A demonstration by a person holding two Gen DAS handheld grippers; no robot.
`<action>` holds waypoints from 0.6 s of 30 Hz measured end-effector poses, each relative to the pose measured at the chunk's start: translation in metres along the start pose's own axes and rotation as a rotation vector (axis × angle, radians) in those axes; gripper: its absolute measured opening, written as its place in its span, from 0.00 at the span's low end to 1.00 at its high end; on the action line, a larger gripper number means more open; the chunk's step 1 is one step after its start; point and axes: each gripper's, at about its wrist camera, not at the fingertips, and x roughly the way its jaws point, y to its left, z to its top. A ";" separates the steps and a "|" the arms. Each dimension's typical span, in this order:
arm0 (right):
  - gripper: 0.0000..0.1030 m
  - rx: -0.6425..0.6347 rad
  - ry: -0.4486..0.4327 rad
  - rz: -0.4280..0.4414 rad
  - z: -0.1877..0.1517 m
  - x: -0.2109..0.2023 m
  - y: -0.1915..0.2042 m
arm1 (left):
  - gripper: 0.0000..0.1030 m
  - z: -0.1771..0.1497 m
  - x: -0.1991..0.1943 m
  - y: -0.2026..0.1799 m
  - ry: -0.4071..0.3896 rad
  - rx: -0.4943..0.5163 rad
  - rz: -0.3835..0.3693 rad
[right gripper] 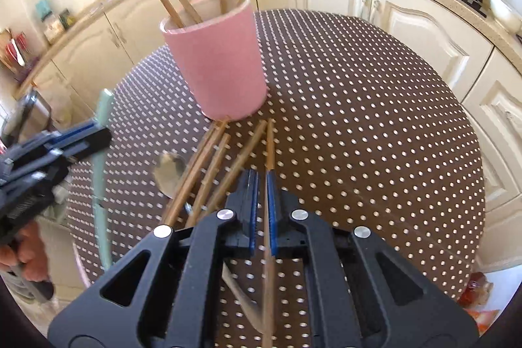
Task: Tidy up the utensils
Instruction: 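Grasp the light-blue knife handle with the left tool while the right tool lifts a chopstick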
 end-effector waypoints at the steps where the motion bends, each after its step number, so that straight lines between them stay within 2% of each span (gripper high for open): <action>1: 0.06 0.005 0.022 0.006 -0.002 0.002 -0.002 | 0.20 0.001 0.000 -0.002 0.001 0.001 -0.002; 9: 0.08 -0.001 0.123 -0.068 -0.001 0.017 0.000 | 0.20 0.003 0.018 -0.019 0.029 0.005 -0.004; 16: 0.10 0.017 0.159 -0.045 0.007 0.032 0.003 | 0.20 0.003 0.029 -0.023 0.050 0.000 -0.014; 18: 0.19 0.027 0.143 -0.032 0.014 0.029 -0.003 | 0.20 0.003 0.030 -0.022 0.053 -0.005 -0.021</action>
